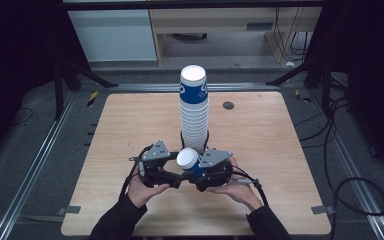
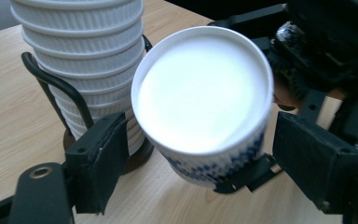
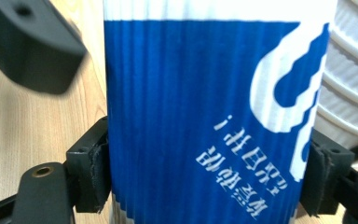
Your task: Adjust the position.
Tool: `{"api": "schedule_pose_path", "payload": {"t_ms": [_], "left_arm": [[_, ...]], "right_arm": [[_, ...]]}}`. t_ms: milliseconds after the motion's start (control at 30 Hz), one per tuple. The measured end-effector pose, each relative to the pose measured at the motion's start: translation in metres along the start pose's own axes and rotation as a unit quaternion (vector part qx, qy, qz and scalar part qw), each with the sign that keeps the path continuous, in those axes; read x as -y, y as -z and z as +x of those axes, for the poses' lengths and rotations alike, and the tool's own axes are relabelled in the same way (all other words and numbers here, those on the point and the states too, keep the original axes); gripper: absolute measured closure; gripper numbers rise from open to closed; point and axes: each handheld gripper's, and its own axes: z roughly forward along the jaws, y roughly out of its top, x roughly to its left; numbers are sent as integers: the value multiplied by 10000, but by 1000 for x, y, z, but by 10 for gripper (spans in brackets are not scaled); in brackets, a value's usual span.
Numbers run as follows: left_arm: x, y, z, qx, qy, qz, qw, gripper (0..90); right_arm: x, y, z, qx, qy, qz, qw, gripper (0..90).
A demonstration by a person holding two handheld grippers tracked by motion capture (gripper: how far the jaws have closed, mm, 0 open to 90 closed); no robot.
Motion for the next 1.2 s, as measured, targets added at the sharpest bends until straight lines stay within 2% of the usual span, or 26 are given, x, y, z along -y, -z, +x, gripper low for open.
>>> {"api": "schedule_pose_path", "payload": {"t_ms": [167, 333, 600, 833, 967, 1200], "left_arm": [[2, -5, 0, 0, 40, -79, 10000, 216], [3, -7, -1, -6, 60, -35, 10000, 222], [4, -4, 3, 171, 283, -164, 9993, 250], [4, -2, 0, 110, 187, -192, 9996, 262], [3, 0, 0, 3, 111, -209, 9997, 265], [1, 9, 4, -57, 139, -350, 9993, 265]], "right_arm": [[-2, -5, 4, -32, 72, 12, 10000, 210], [-2, -8, 5, -50, 52, 48, 10000, 210], [-2, -10, 7, -85, 52, 21, 9999, 206], [-3, -11, 7, -113, -23, -32, 9999, 179], [-2, -10, 4, -93, -134, 38, 9999, 108], [-2, -2, 1, -40, -225, -110, 9997, 84]]}}
